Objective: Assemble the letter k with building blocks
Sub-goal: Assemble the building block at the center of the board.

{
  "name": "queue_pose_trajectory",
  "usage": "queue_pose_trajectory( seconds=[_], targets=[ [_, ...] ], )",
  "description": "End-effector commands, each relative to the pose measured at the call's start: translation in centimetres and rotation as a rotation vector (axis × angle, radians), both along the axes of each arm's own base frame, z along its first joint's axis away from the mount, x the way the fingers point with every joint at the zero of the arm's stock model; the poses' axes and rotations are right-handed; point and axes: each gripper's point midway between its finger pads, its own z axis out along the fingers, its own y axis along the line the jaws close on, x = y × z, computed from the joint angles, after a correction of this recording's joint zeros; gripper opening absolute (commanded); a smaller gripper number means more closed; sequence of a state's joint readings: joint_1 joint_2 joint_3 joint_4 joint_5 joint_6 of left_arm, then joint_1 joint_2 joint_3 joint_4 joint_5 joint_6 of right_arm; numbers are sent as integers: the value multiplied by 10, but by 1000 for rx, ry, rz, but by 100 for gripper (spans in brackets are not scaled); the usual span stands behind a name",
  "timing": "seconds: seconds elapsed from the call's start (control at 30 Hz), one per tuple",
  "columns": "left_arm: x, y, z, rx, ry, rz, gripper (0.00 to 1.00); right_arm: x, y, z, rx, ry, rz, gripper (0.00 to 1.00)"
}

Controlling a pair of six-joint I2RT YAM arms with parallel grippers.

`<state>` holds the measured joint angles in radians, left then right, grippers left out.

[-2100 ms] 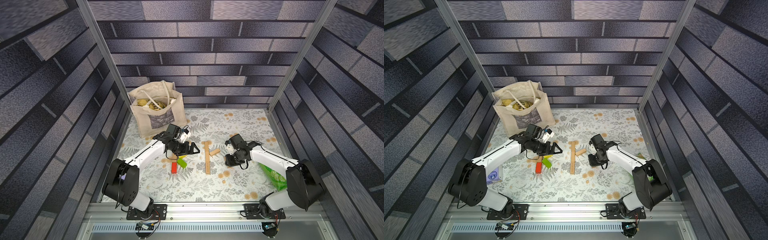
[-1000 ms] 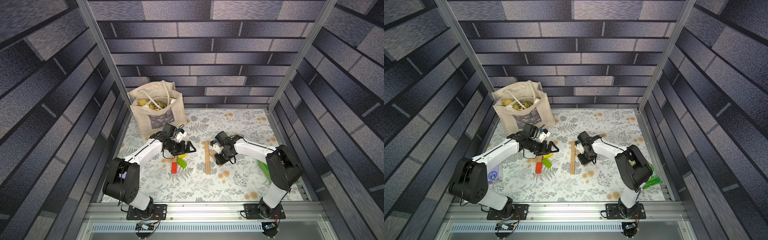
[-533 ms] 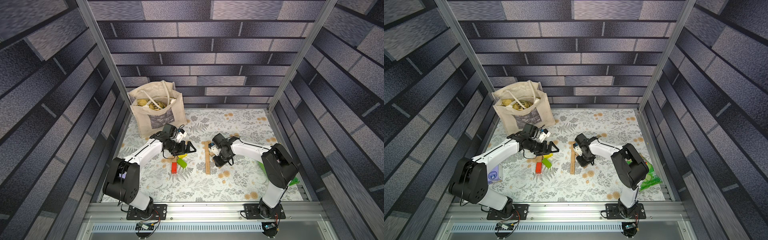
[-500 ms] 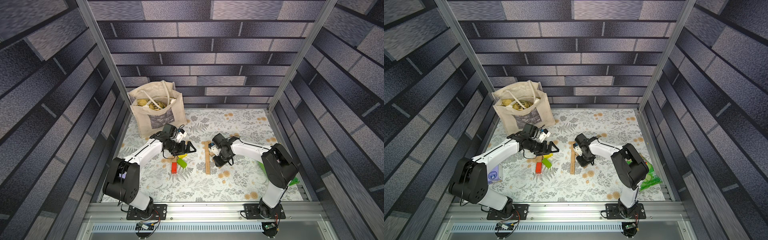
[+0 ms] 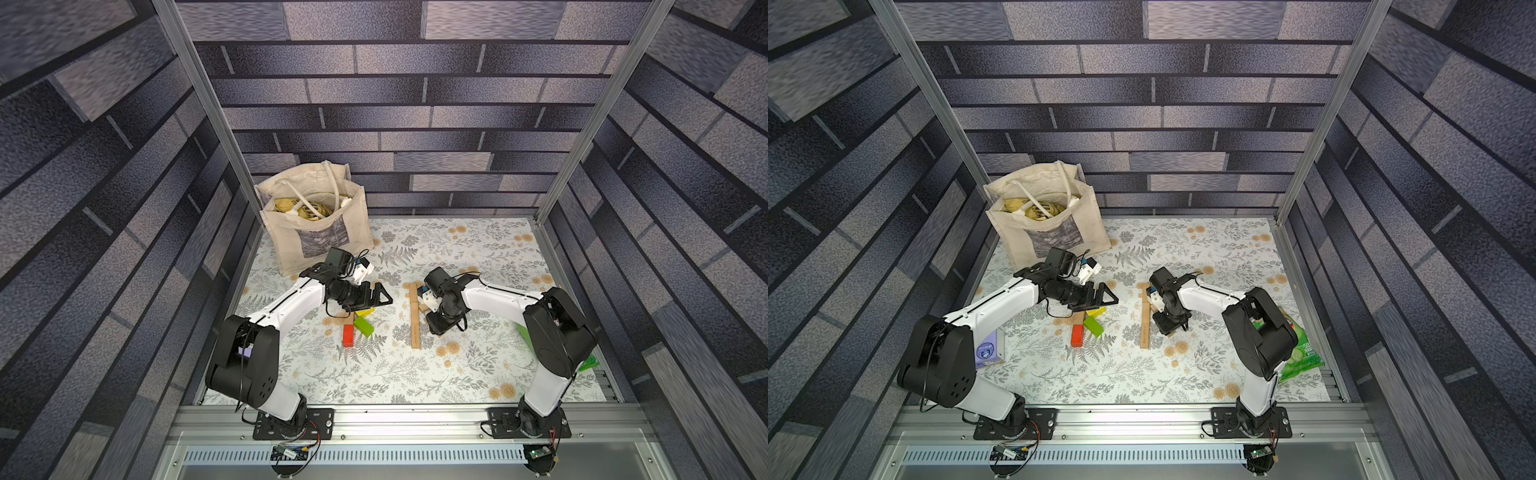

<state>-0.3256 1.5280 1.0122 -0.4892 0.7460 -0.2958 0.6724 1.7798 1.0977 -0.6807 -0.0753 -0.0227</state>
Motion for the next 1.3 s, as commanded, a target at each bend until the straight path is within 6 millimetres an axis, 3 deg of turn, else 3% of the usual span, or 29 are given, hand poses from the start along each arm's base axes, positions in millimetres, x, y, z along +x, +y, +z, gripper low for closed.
queue_pose_trajectory(
  seconds=[0.0, 0.33, 1.27],
  targets=[
    [-5, -1, -1, -12, -2, -27, 100, -9, -9, 6, -31, 4, -15, 47],
    [-6, -3, -1, -15, 1, -35, 100, -25, -28, -1, -77, 28, -67, 46],
    [-7, -4, -3, -10, 5, -42, 100, -10, -27, -2, -103, -24, -82, 43]
  ],
)
